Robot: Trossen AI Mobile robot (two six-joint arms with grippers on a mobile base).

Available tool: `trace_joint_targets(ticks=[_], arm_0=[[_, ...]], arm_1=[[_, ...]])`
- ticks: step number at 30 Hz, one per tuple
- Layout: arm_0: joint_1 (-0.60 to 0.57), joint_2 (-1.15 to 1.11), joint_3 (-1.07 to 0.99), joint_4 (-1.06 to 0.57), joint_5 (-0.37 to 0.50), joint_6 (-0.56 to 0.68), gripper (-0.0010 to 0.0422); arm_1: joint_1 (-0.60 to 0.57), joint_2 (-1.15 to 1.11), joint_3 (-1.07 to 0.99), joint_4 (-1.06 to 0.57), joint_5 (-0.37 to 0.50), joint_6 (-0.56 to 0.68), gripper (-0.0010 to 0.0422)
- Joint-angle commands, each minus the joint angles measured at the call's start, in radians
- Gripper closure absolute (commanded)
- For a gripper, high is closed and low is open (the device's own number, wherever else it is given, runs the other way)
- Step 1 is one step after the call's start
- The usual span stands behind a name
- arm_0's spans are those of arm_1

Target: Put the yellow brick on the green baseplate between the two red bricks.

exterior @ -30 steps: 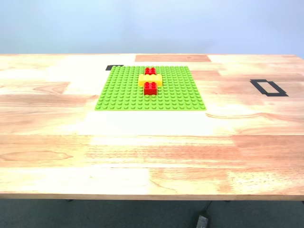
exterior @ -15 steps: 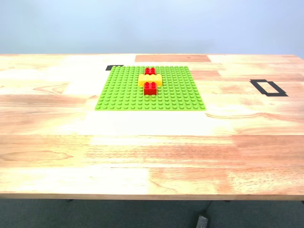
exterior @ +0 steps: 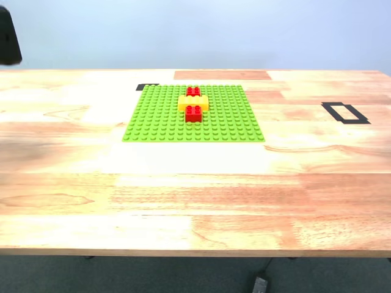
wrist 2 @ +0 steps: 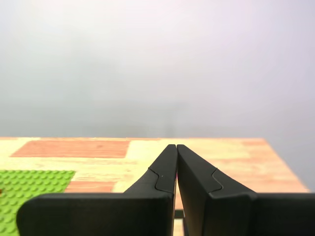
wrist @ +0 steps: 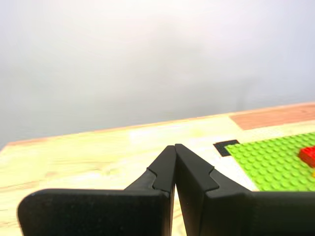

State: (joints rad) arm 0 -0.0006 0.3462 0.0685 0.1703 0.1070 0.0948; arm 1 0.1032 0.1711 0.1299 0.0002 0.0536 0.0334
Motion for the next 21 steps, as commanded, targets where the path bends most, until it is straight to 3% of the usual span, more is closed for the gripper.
trace_joint_targets(ticks=[1,6,21], arm_0=[[0.0,-0.024,-0.027,-0.005,0.005,0.009,0.0413],[-0.001,-0.067,-0.062,0.011,0.005,0.003,0.0413],[-0.002,-0.082,-0.06,-0.008,0.005,-0.011,0.0412]], arm_1=[[0.0,-0.051,-0.038,-0.003,0.003,-0.006,0.0413],[0.0,-0.118,-0.054,-0.114,0.011,-0.048,0.0413],[0.0,-0.108,-0.083,-0.082,0.006,-0.037,0.0413]])
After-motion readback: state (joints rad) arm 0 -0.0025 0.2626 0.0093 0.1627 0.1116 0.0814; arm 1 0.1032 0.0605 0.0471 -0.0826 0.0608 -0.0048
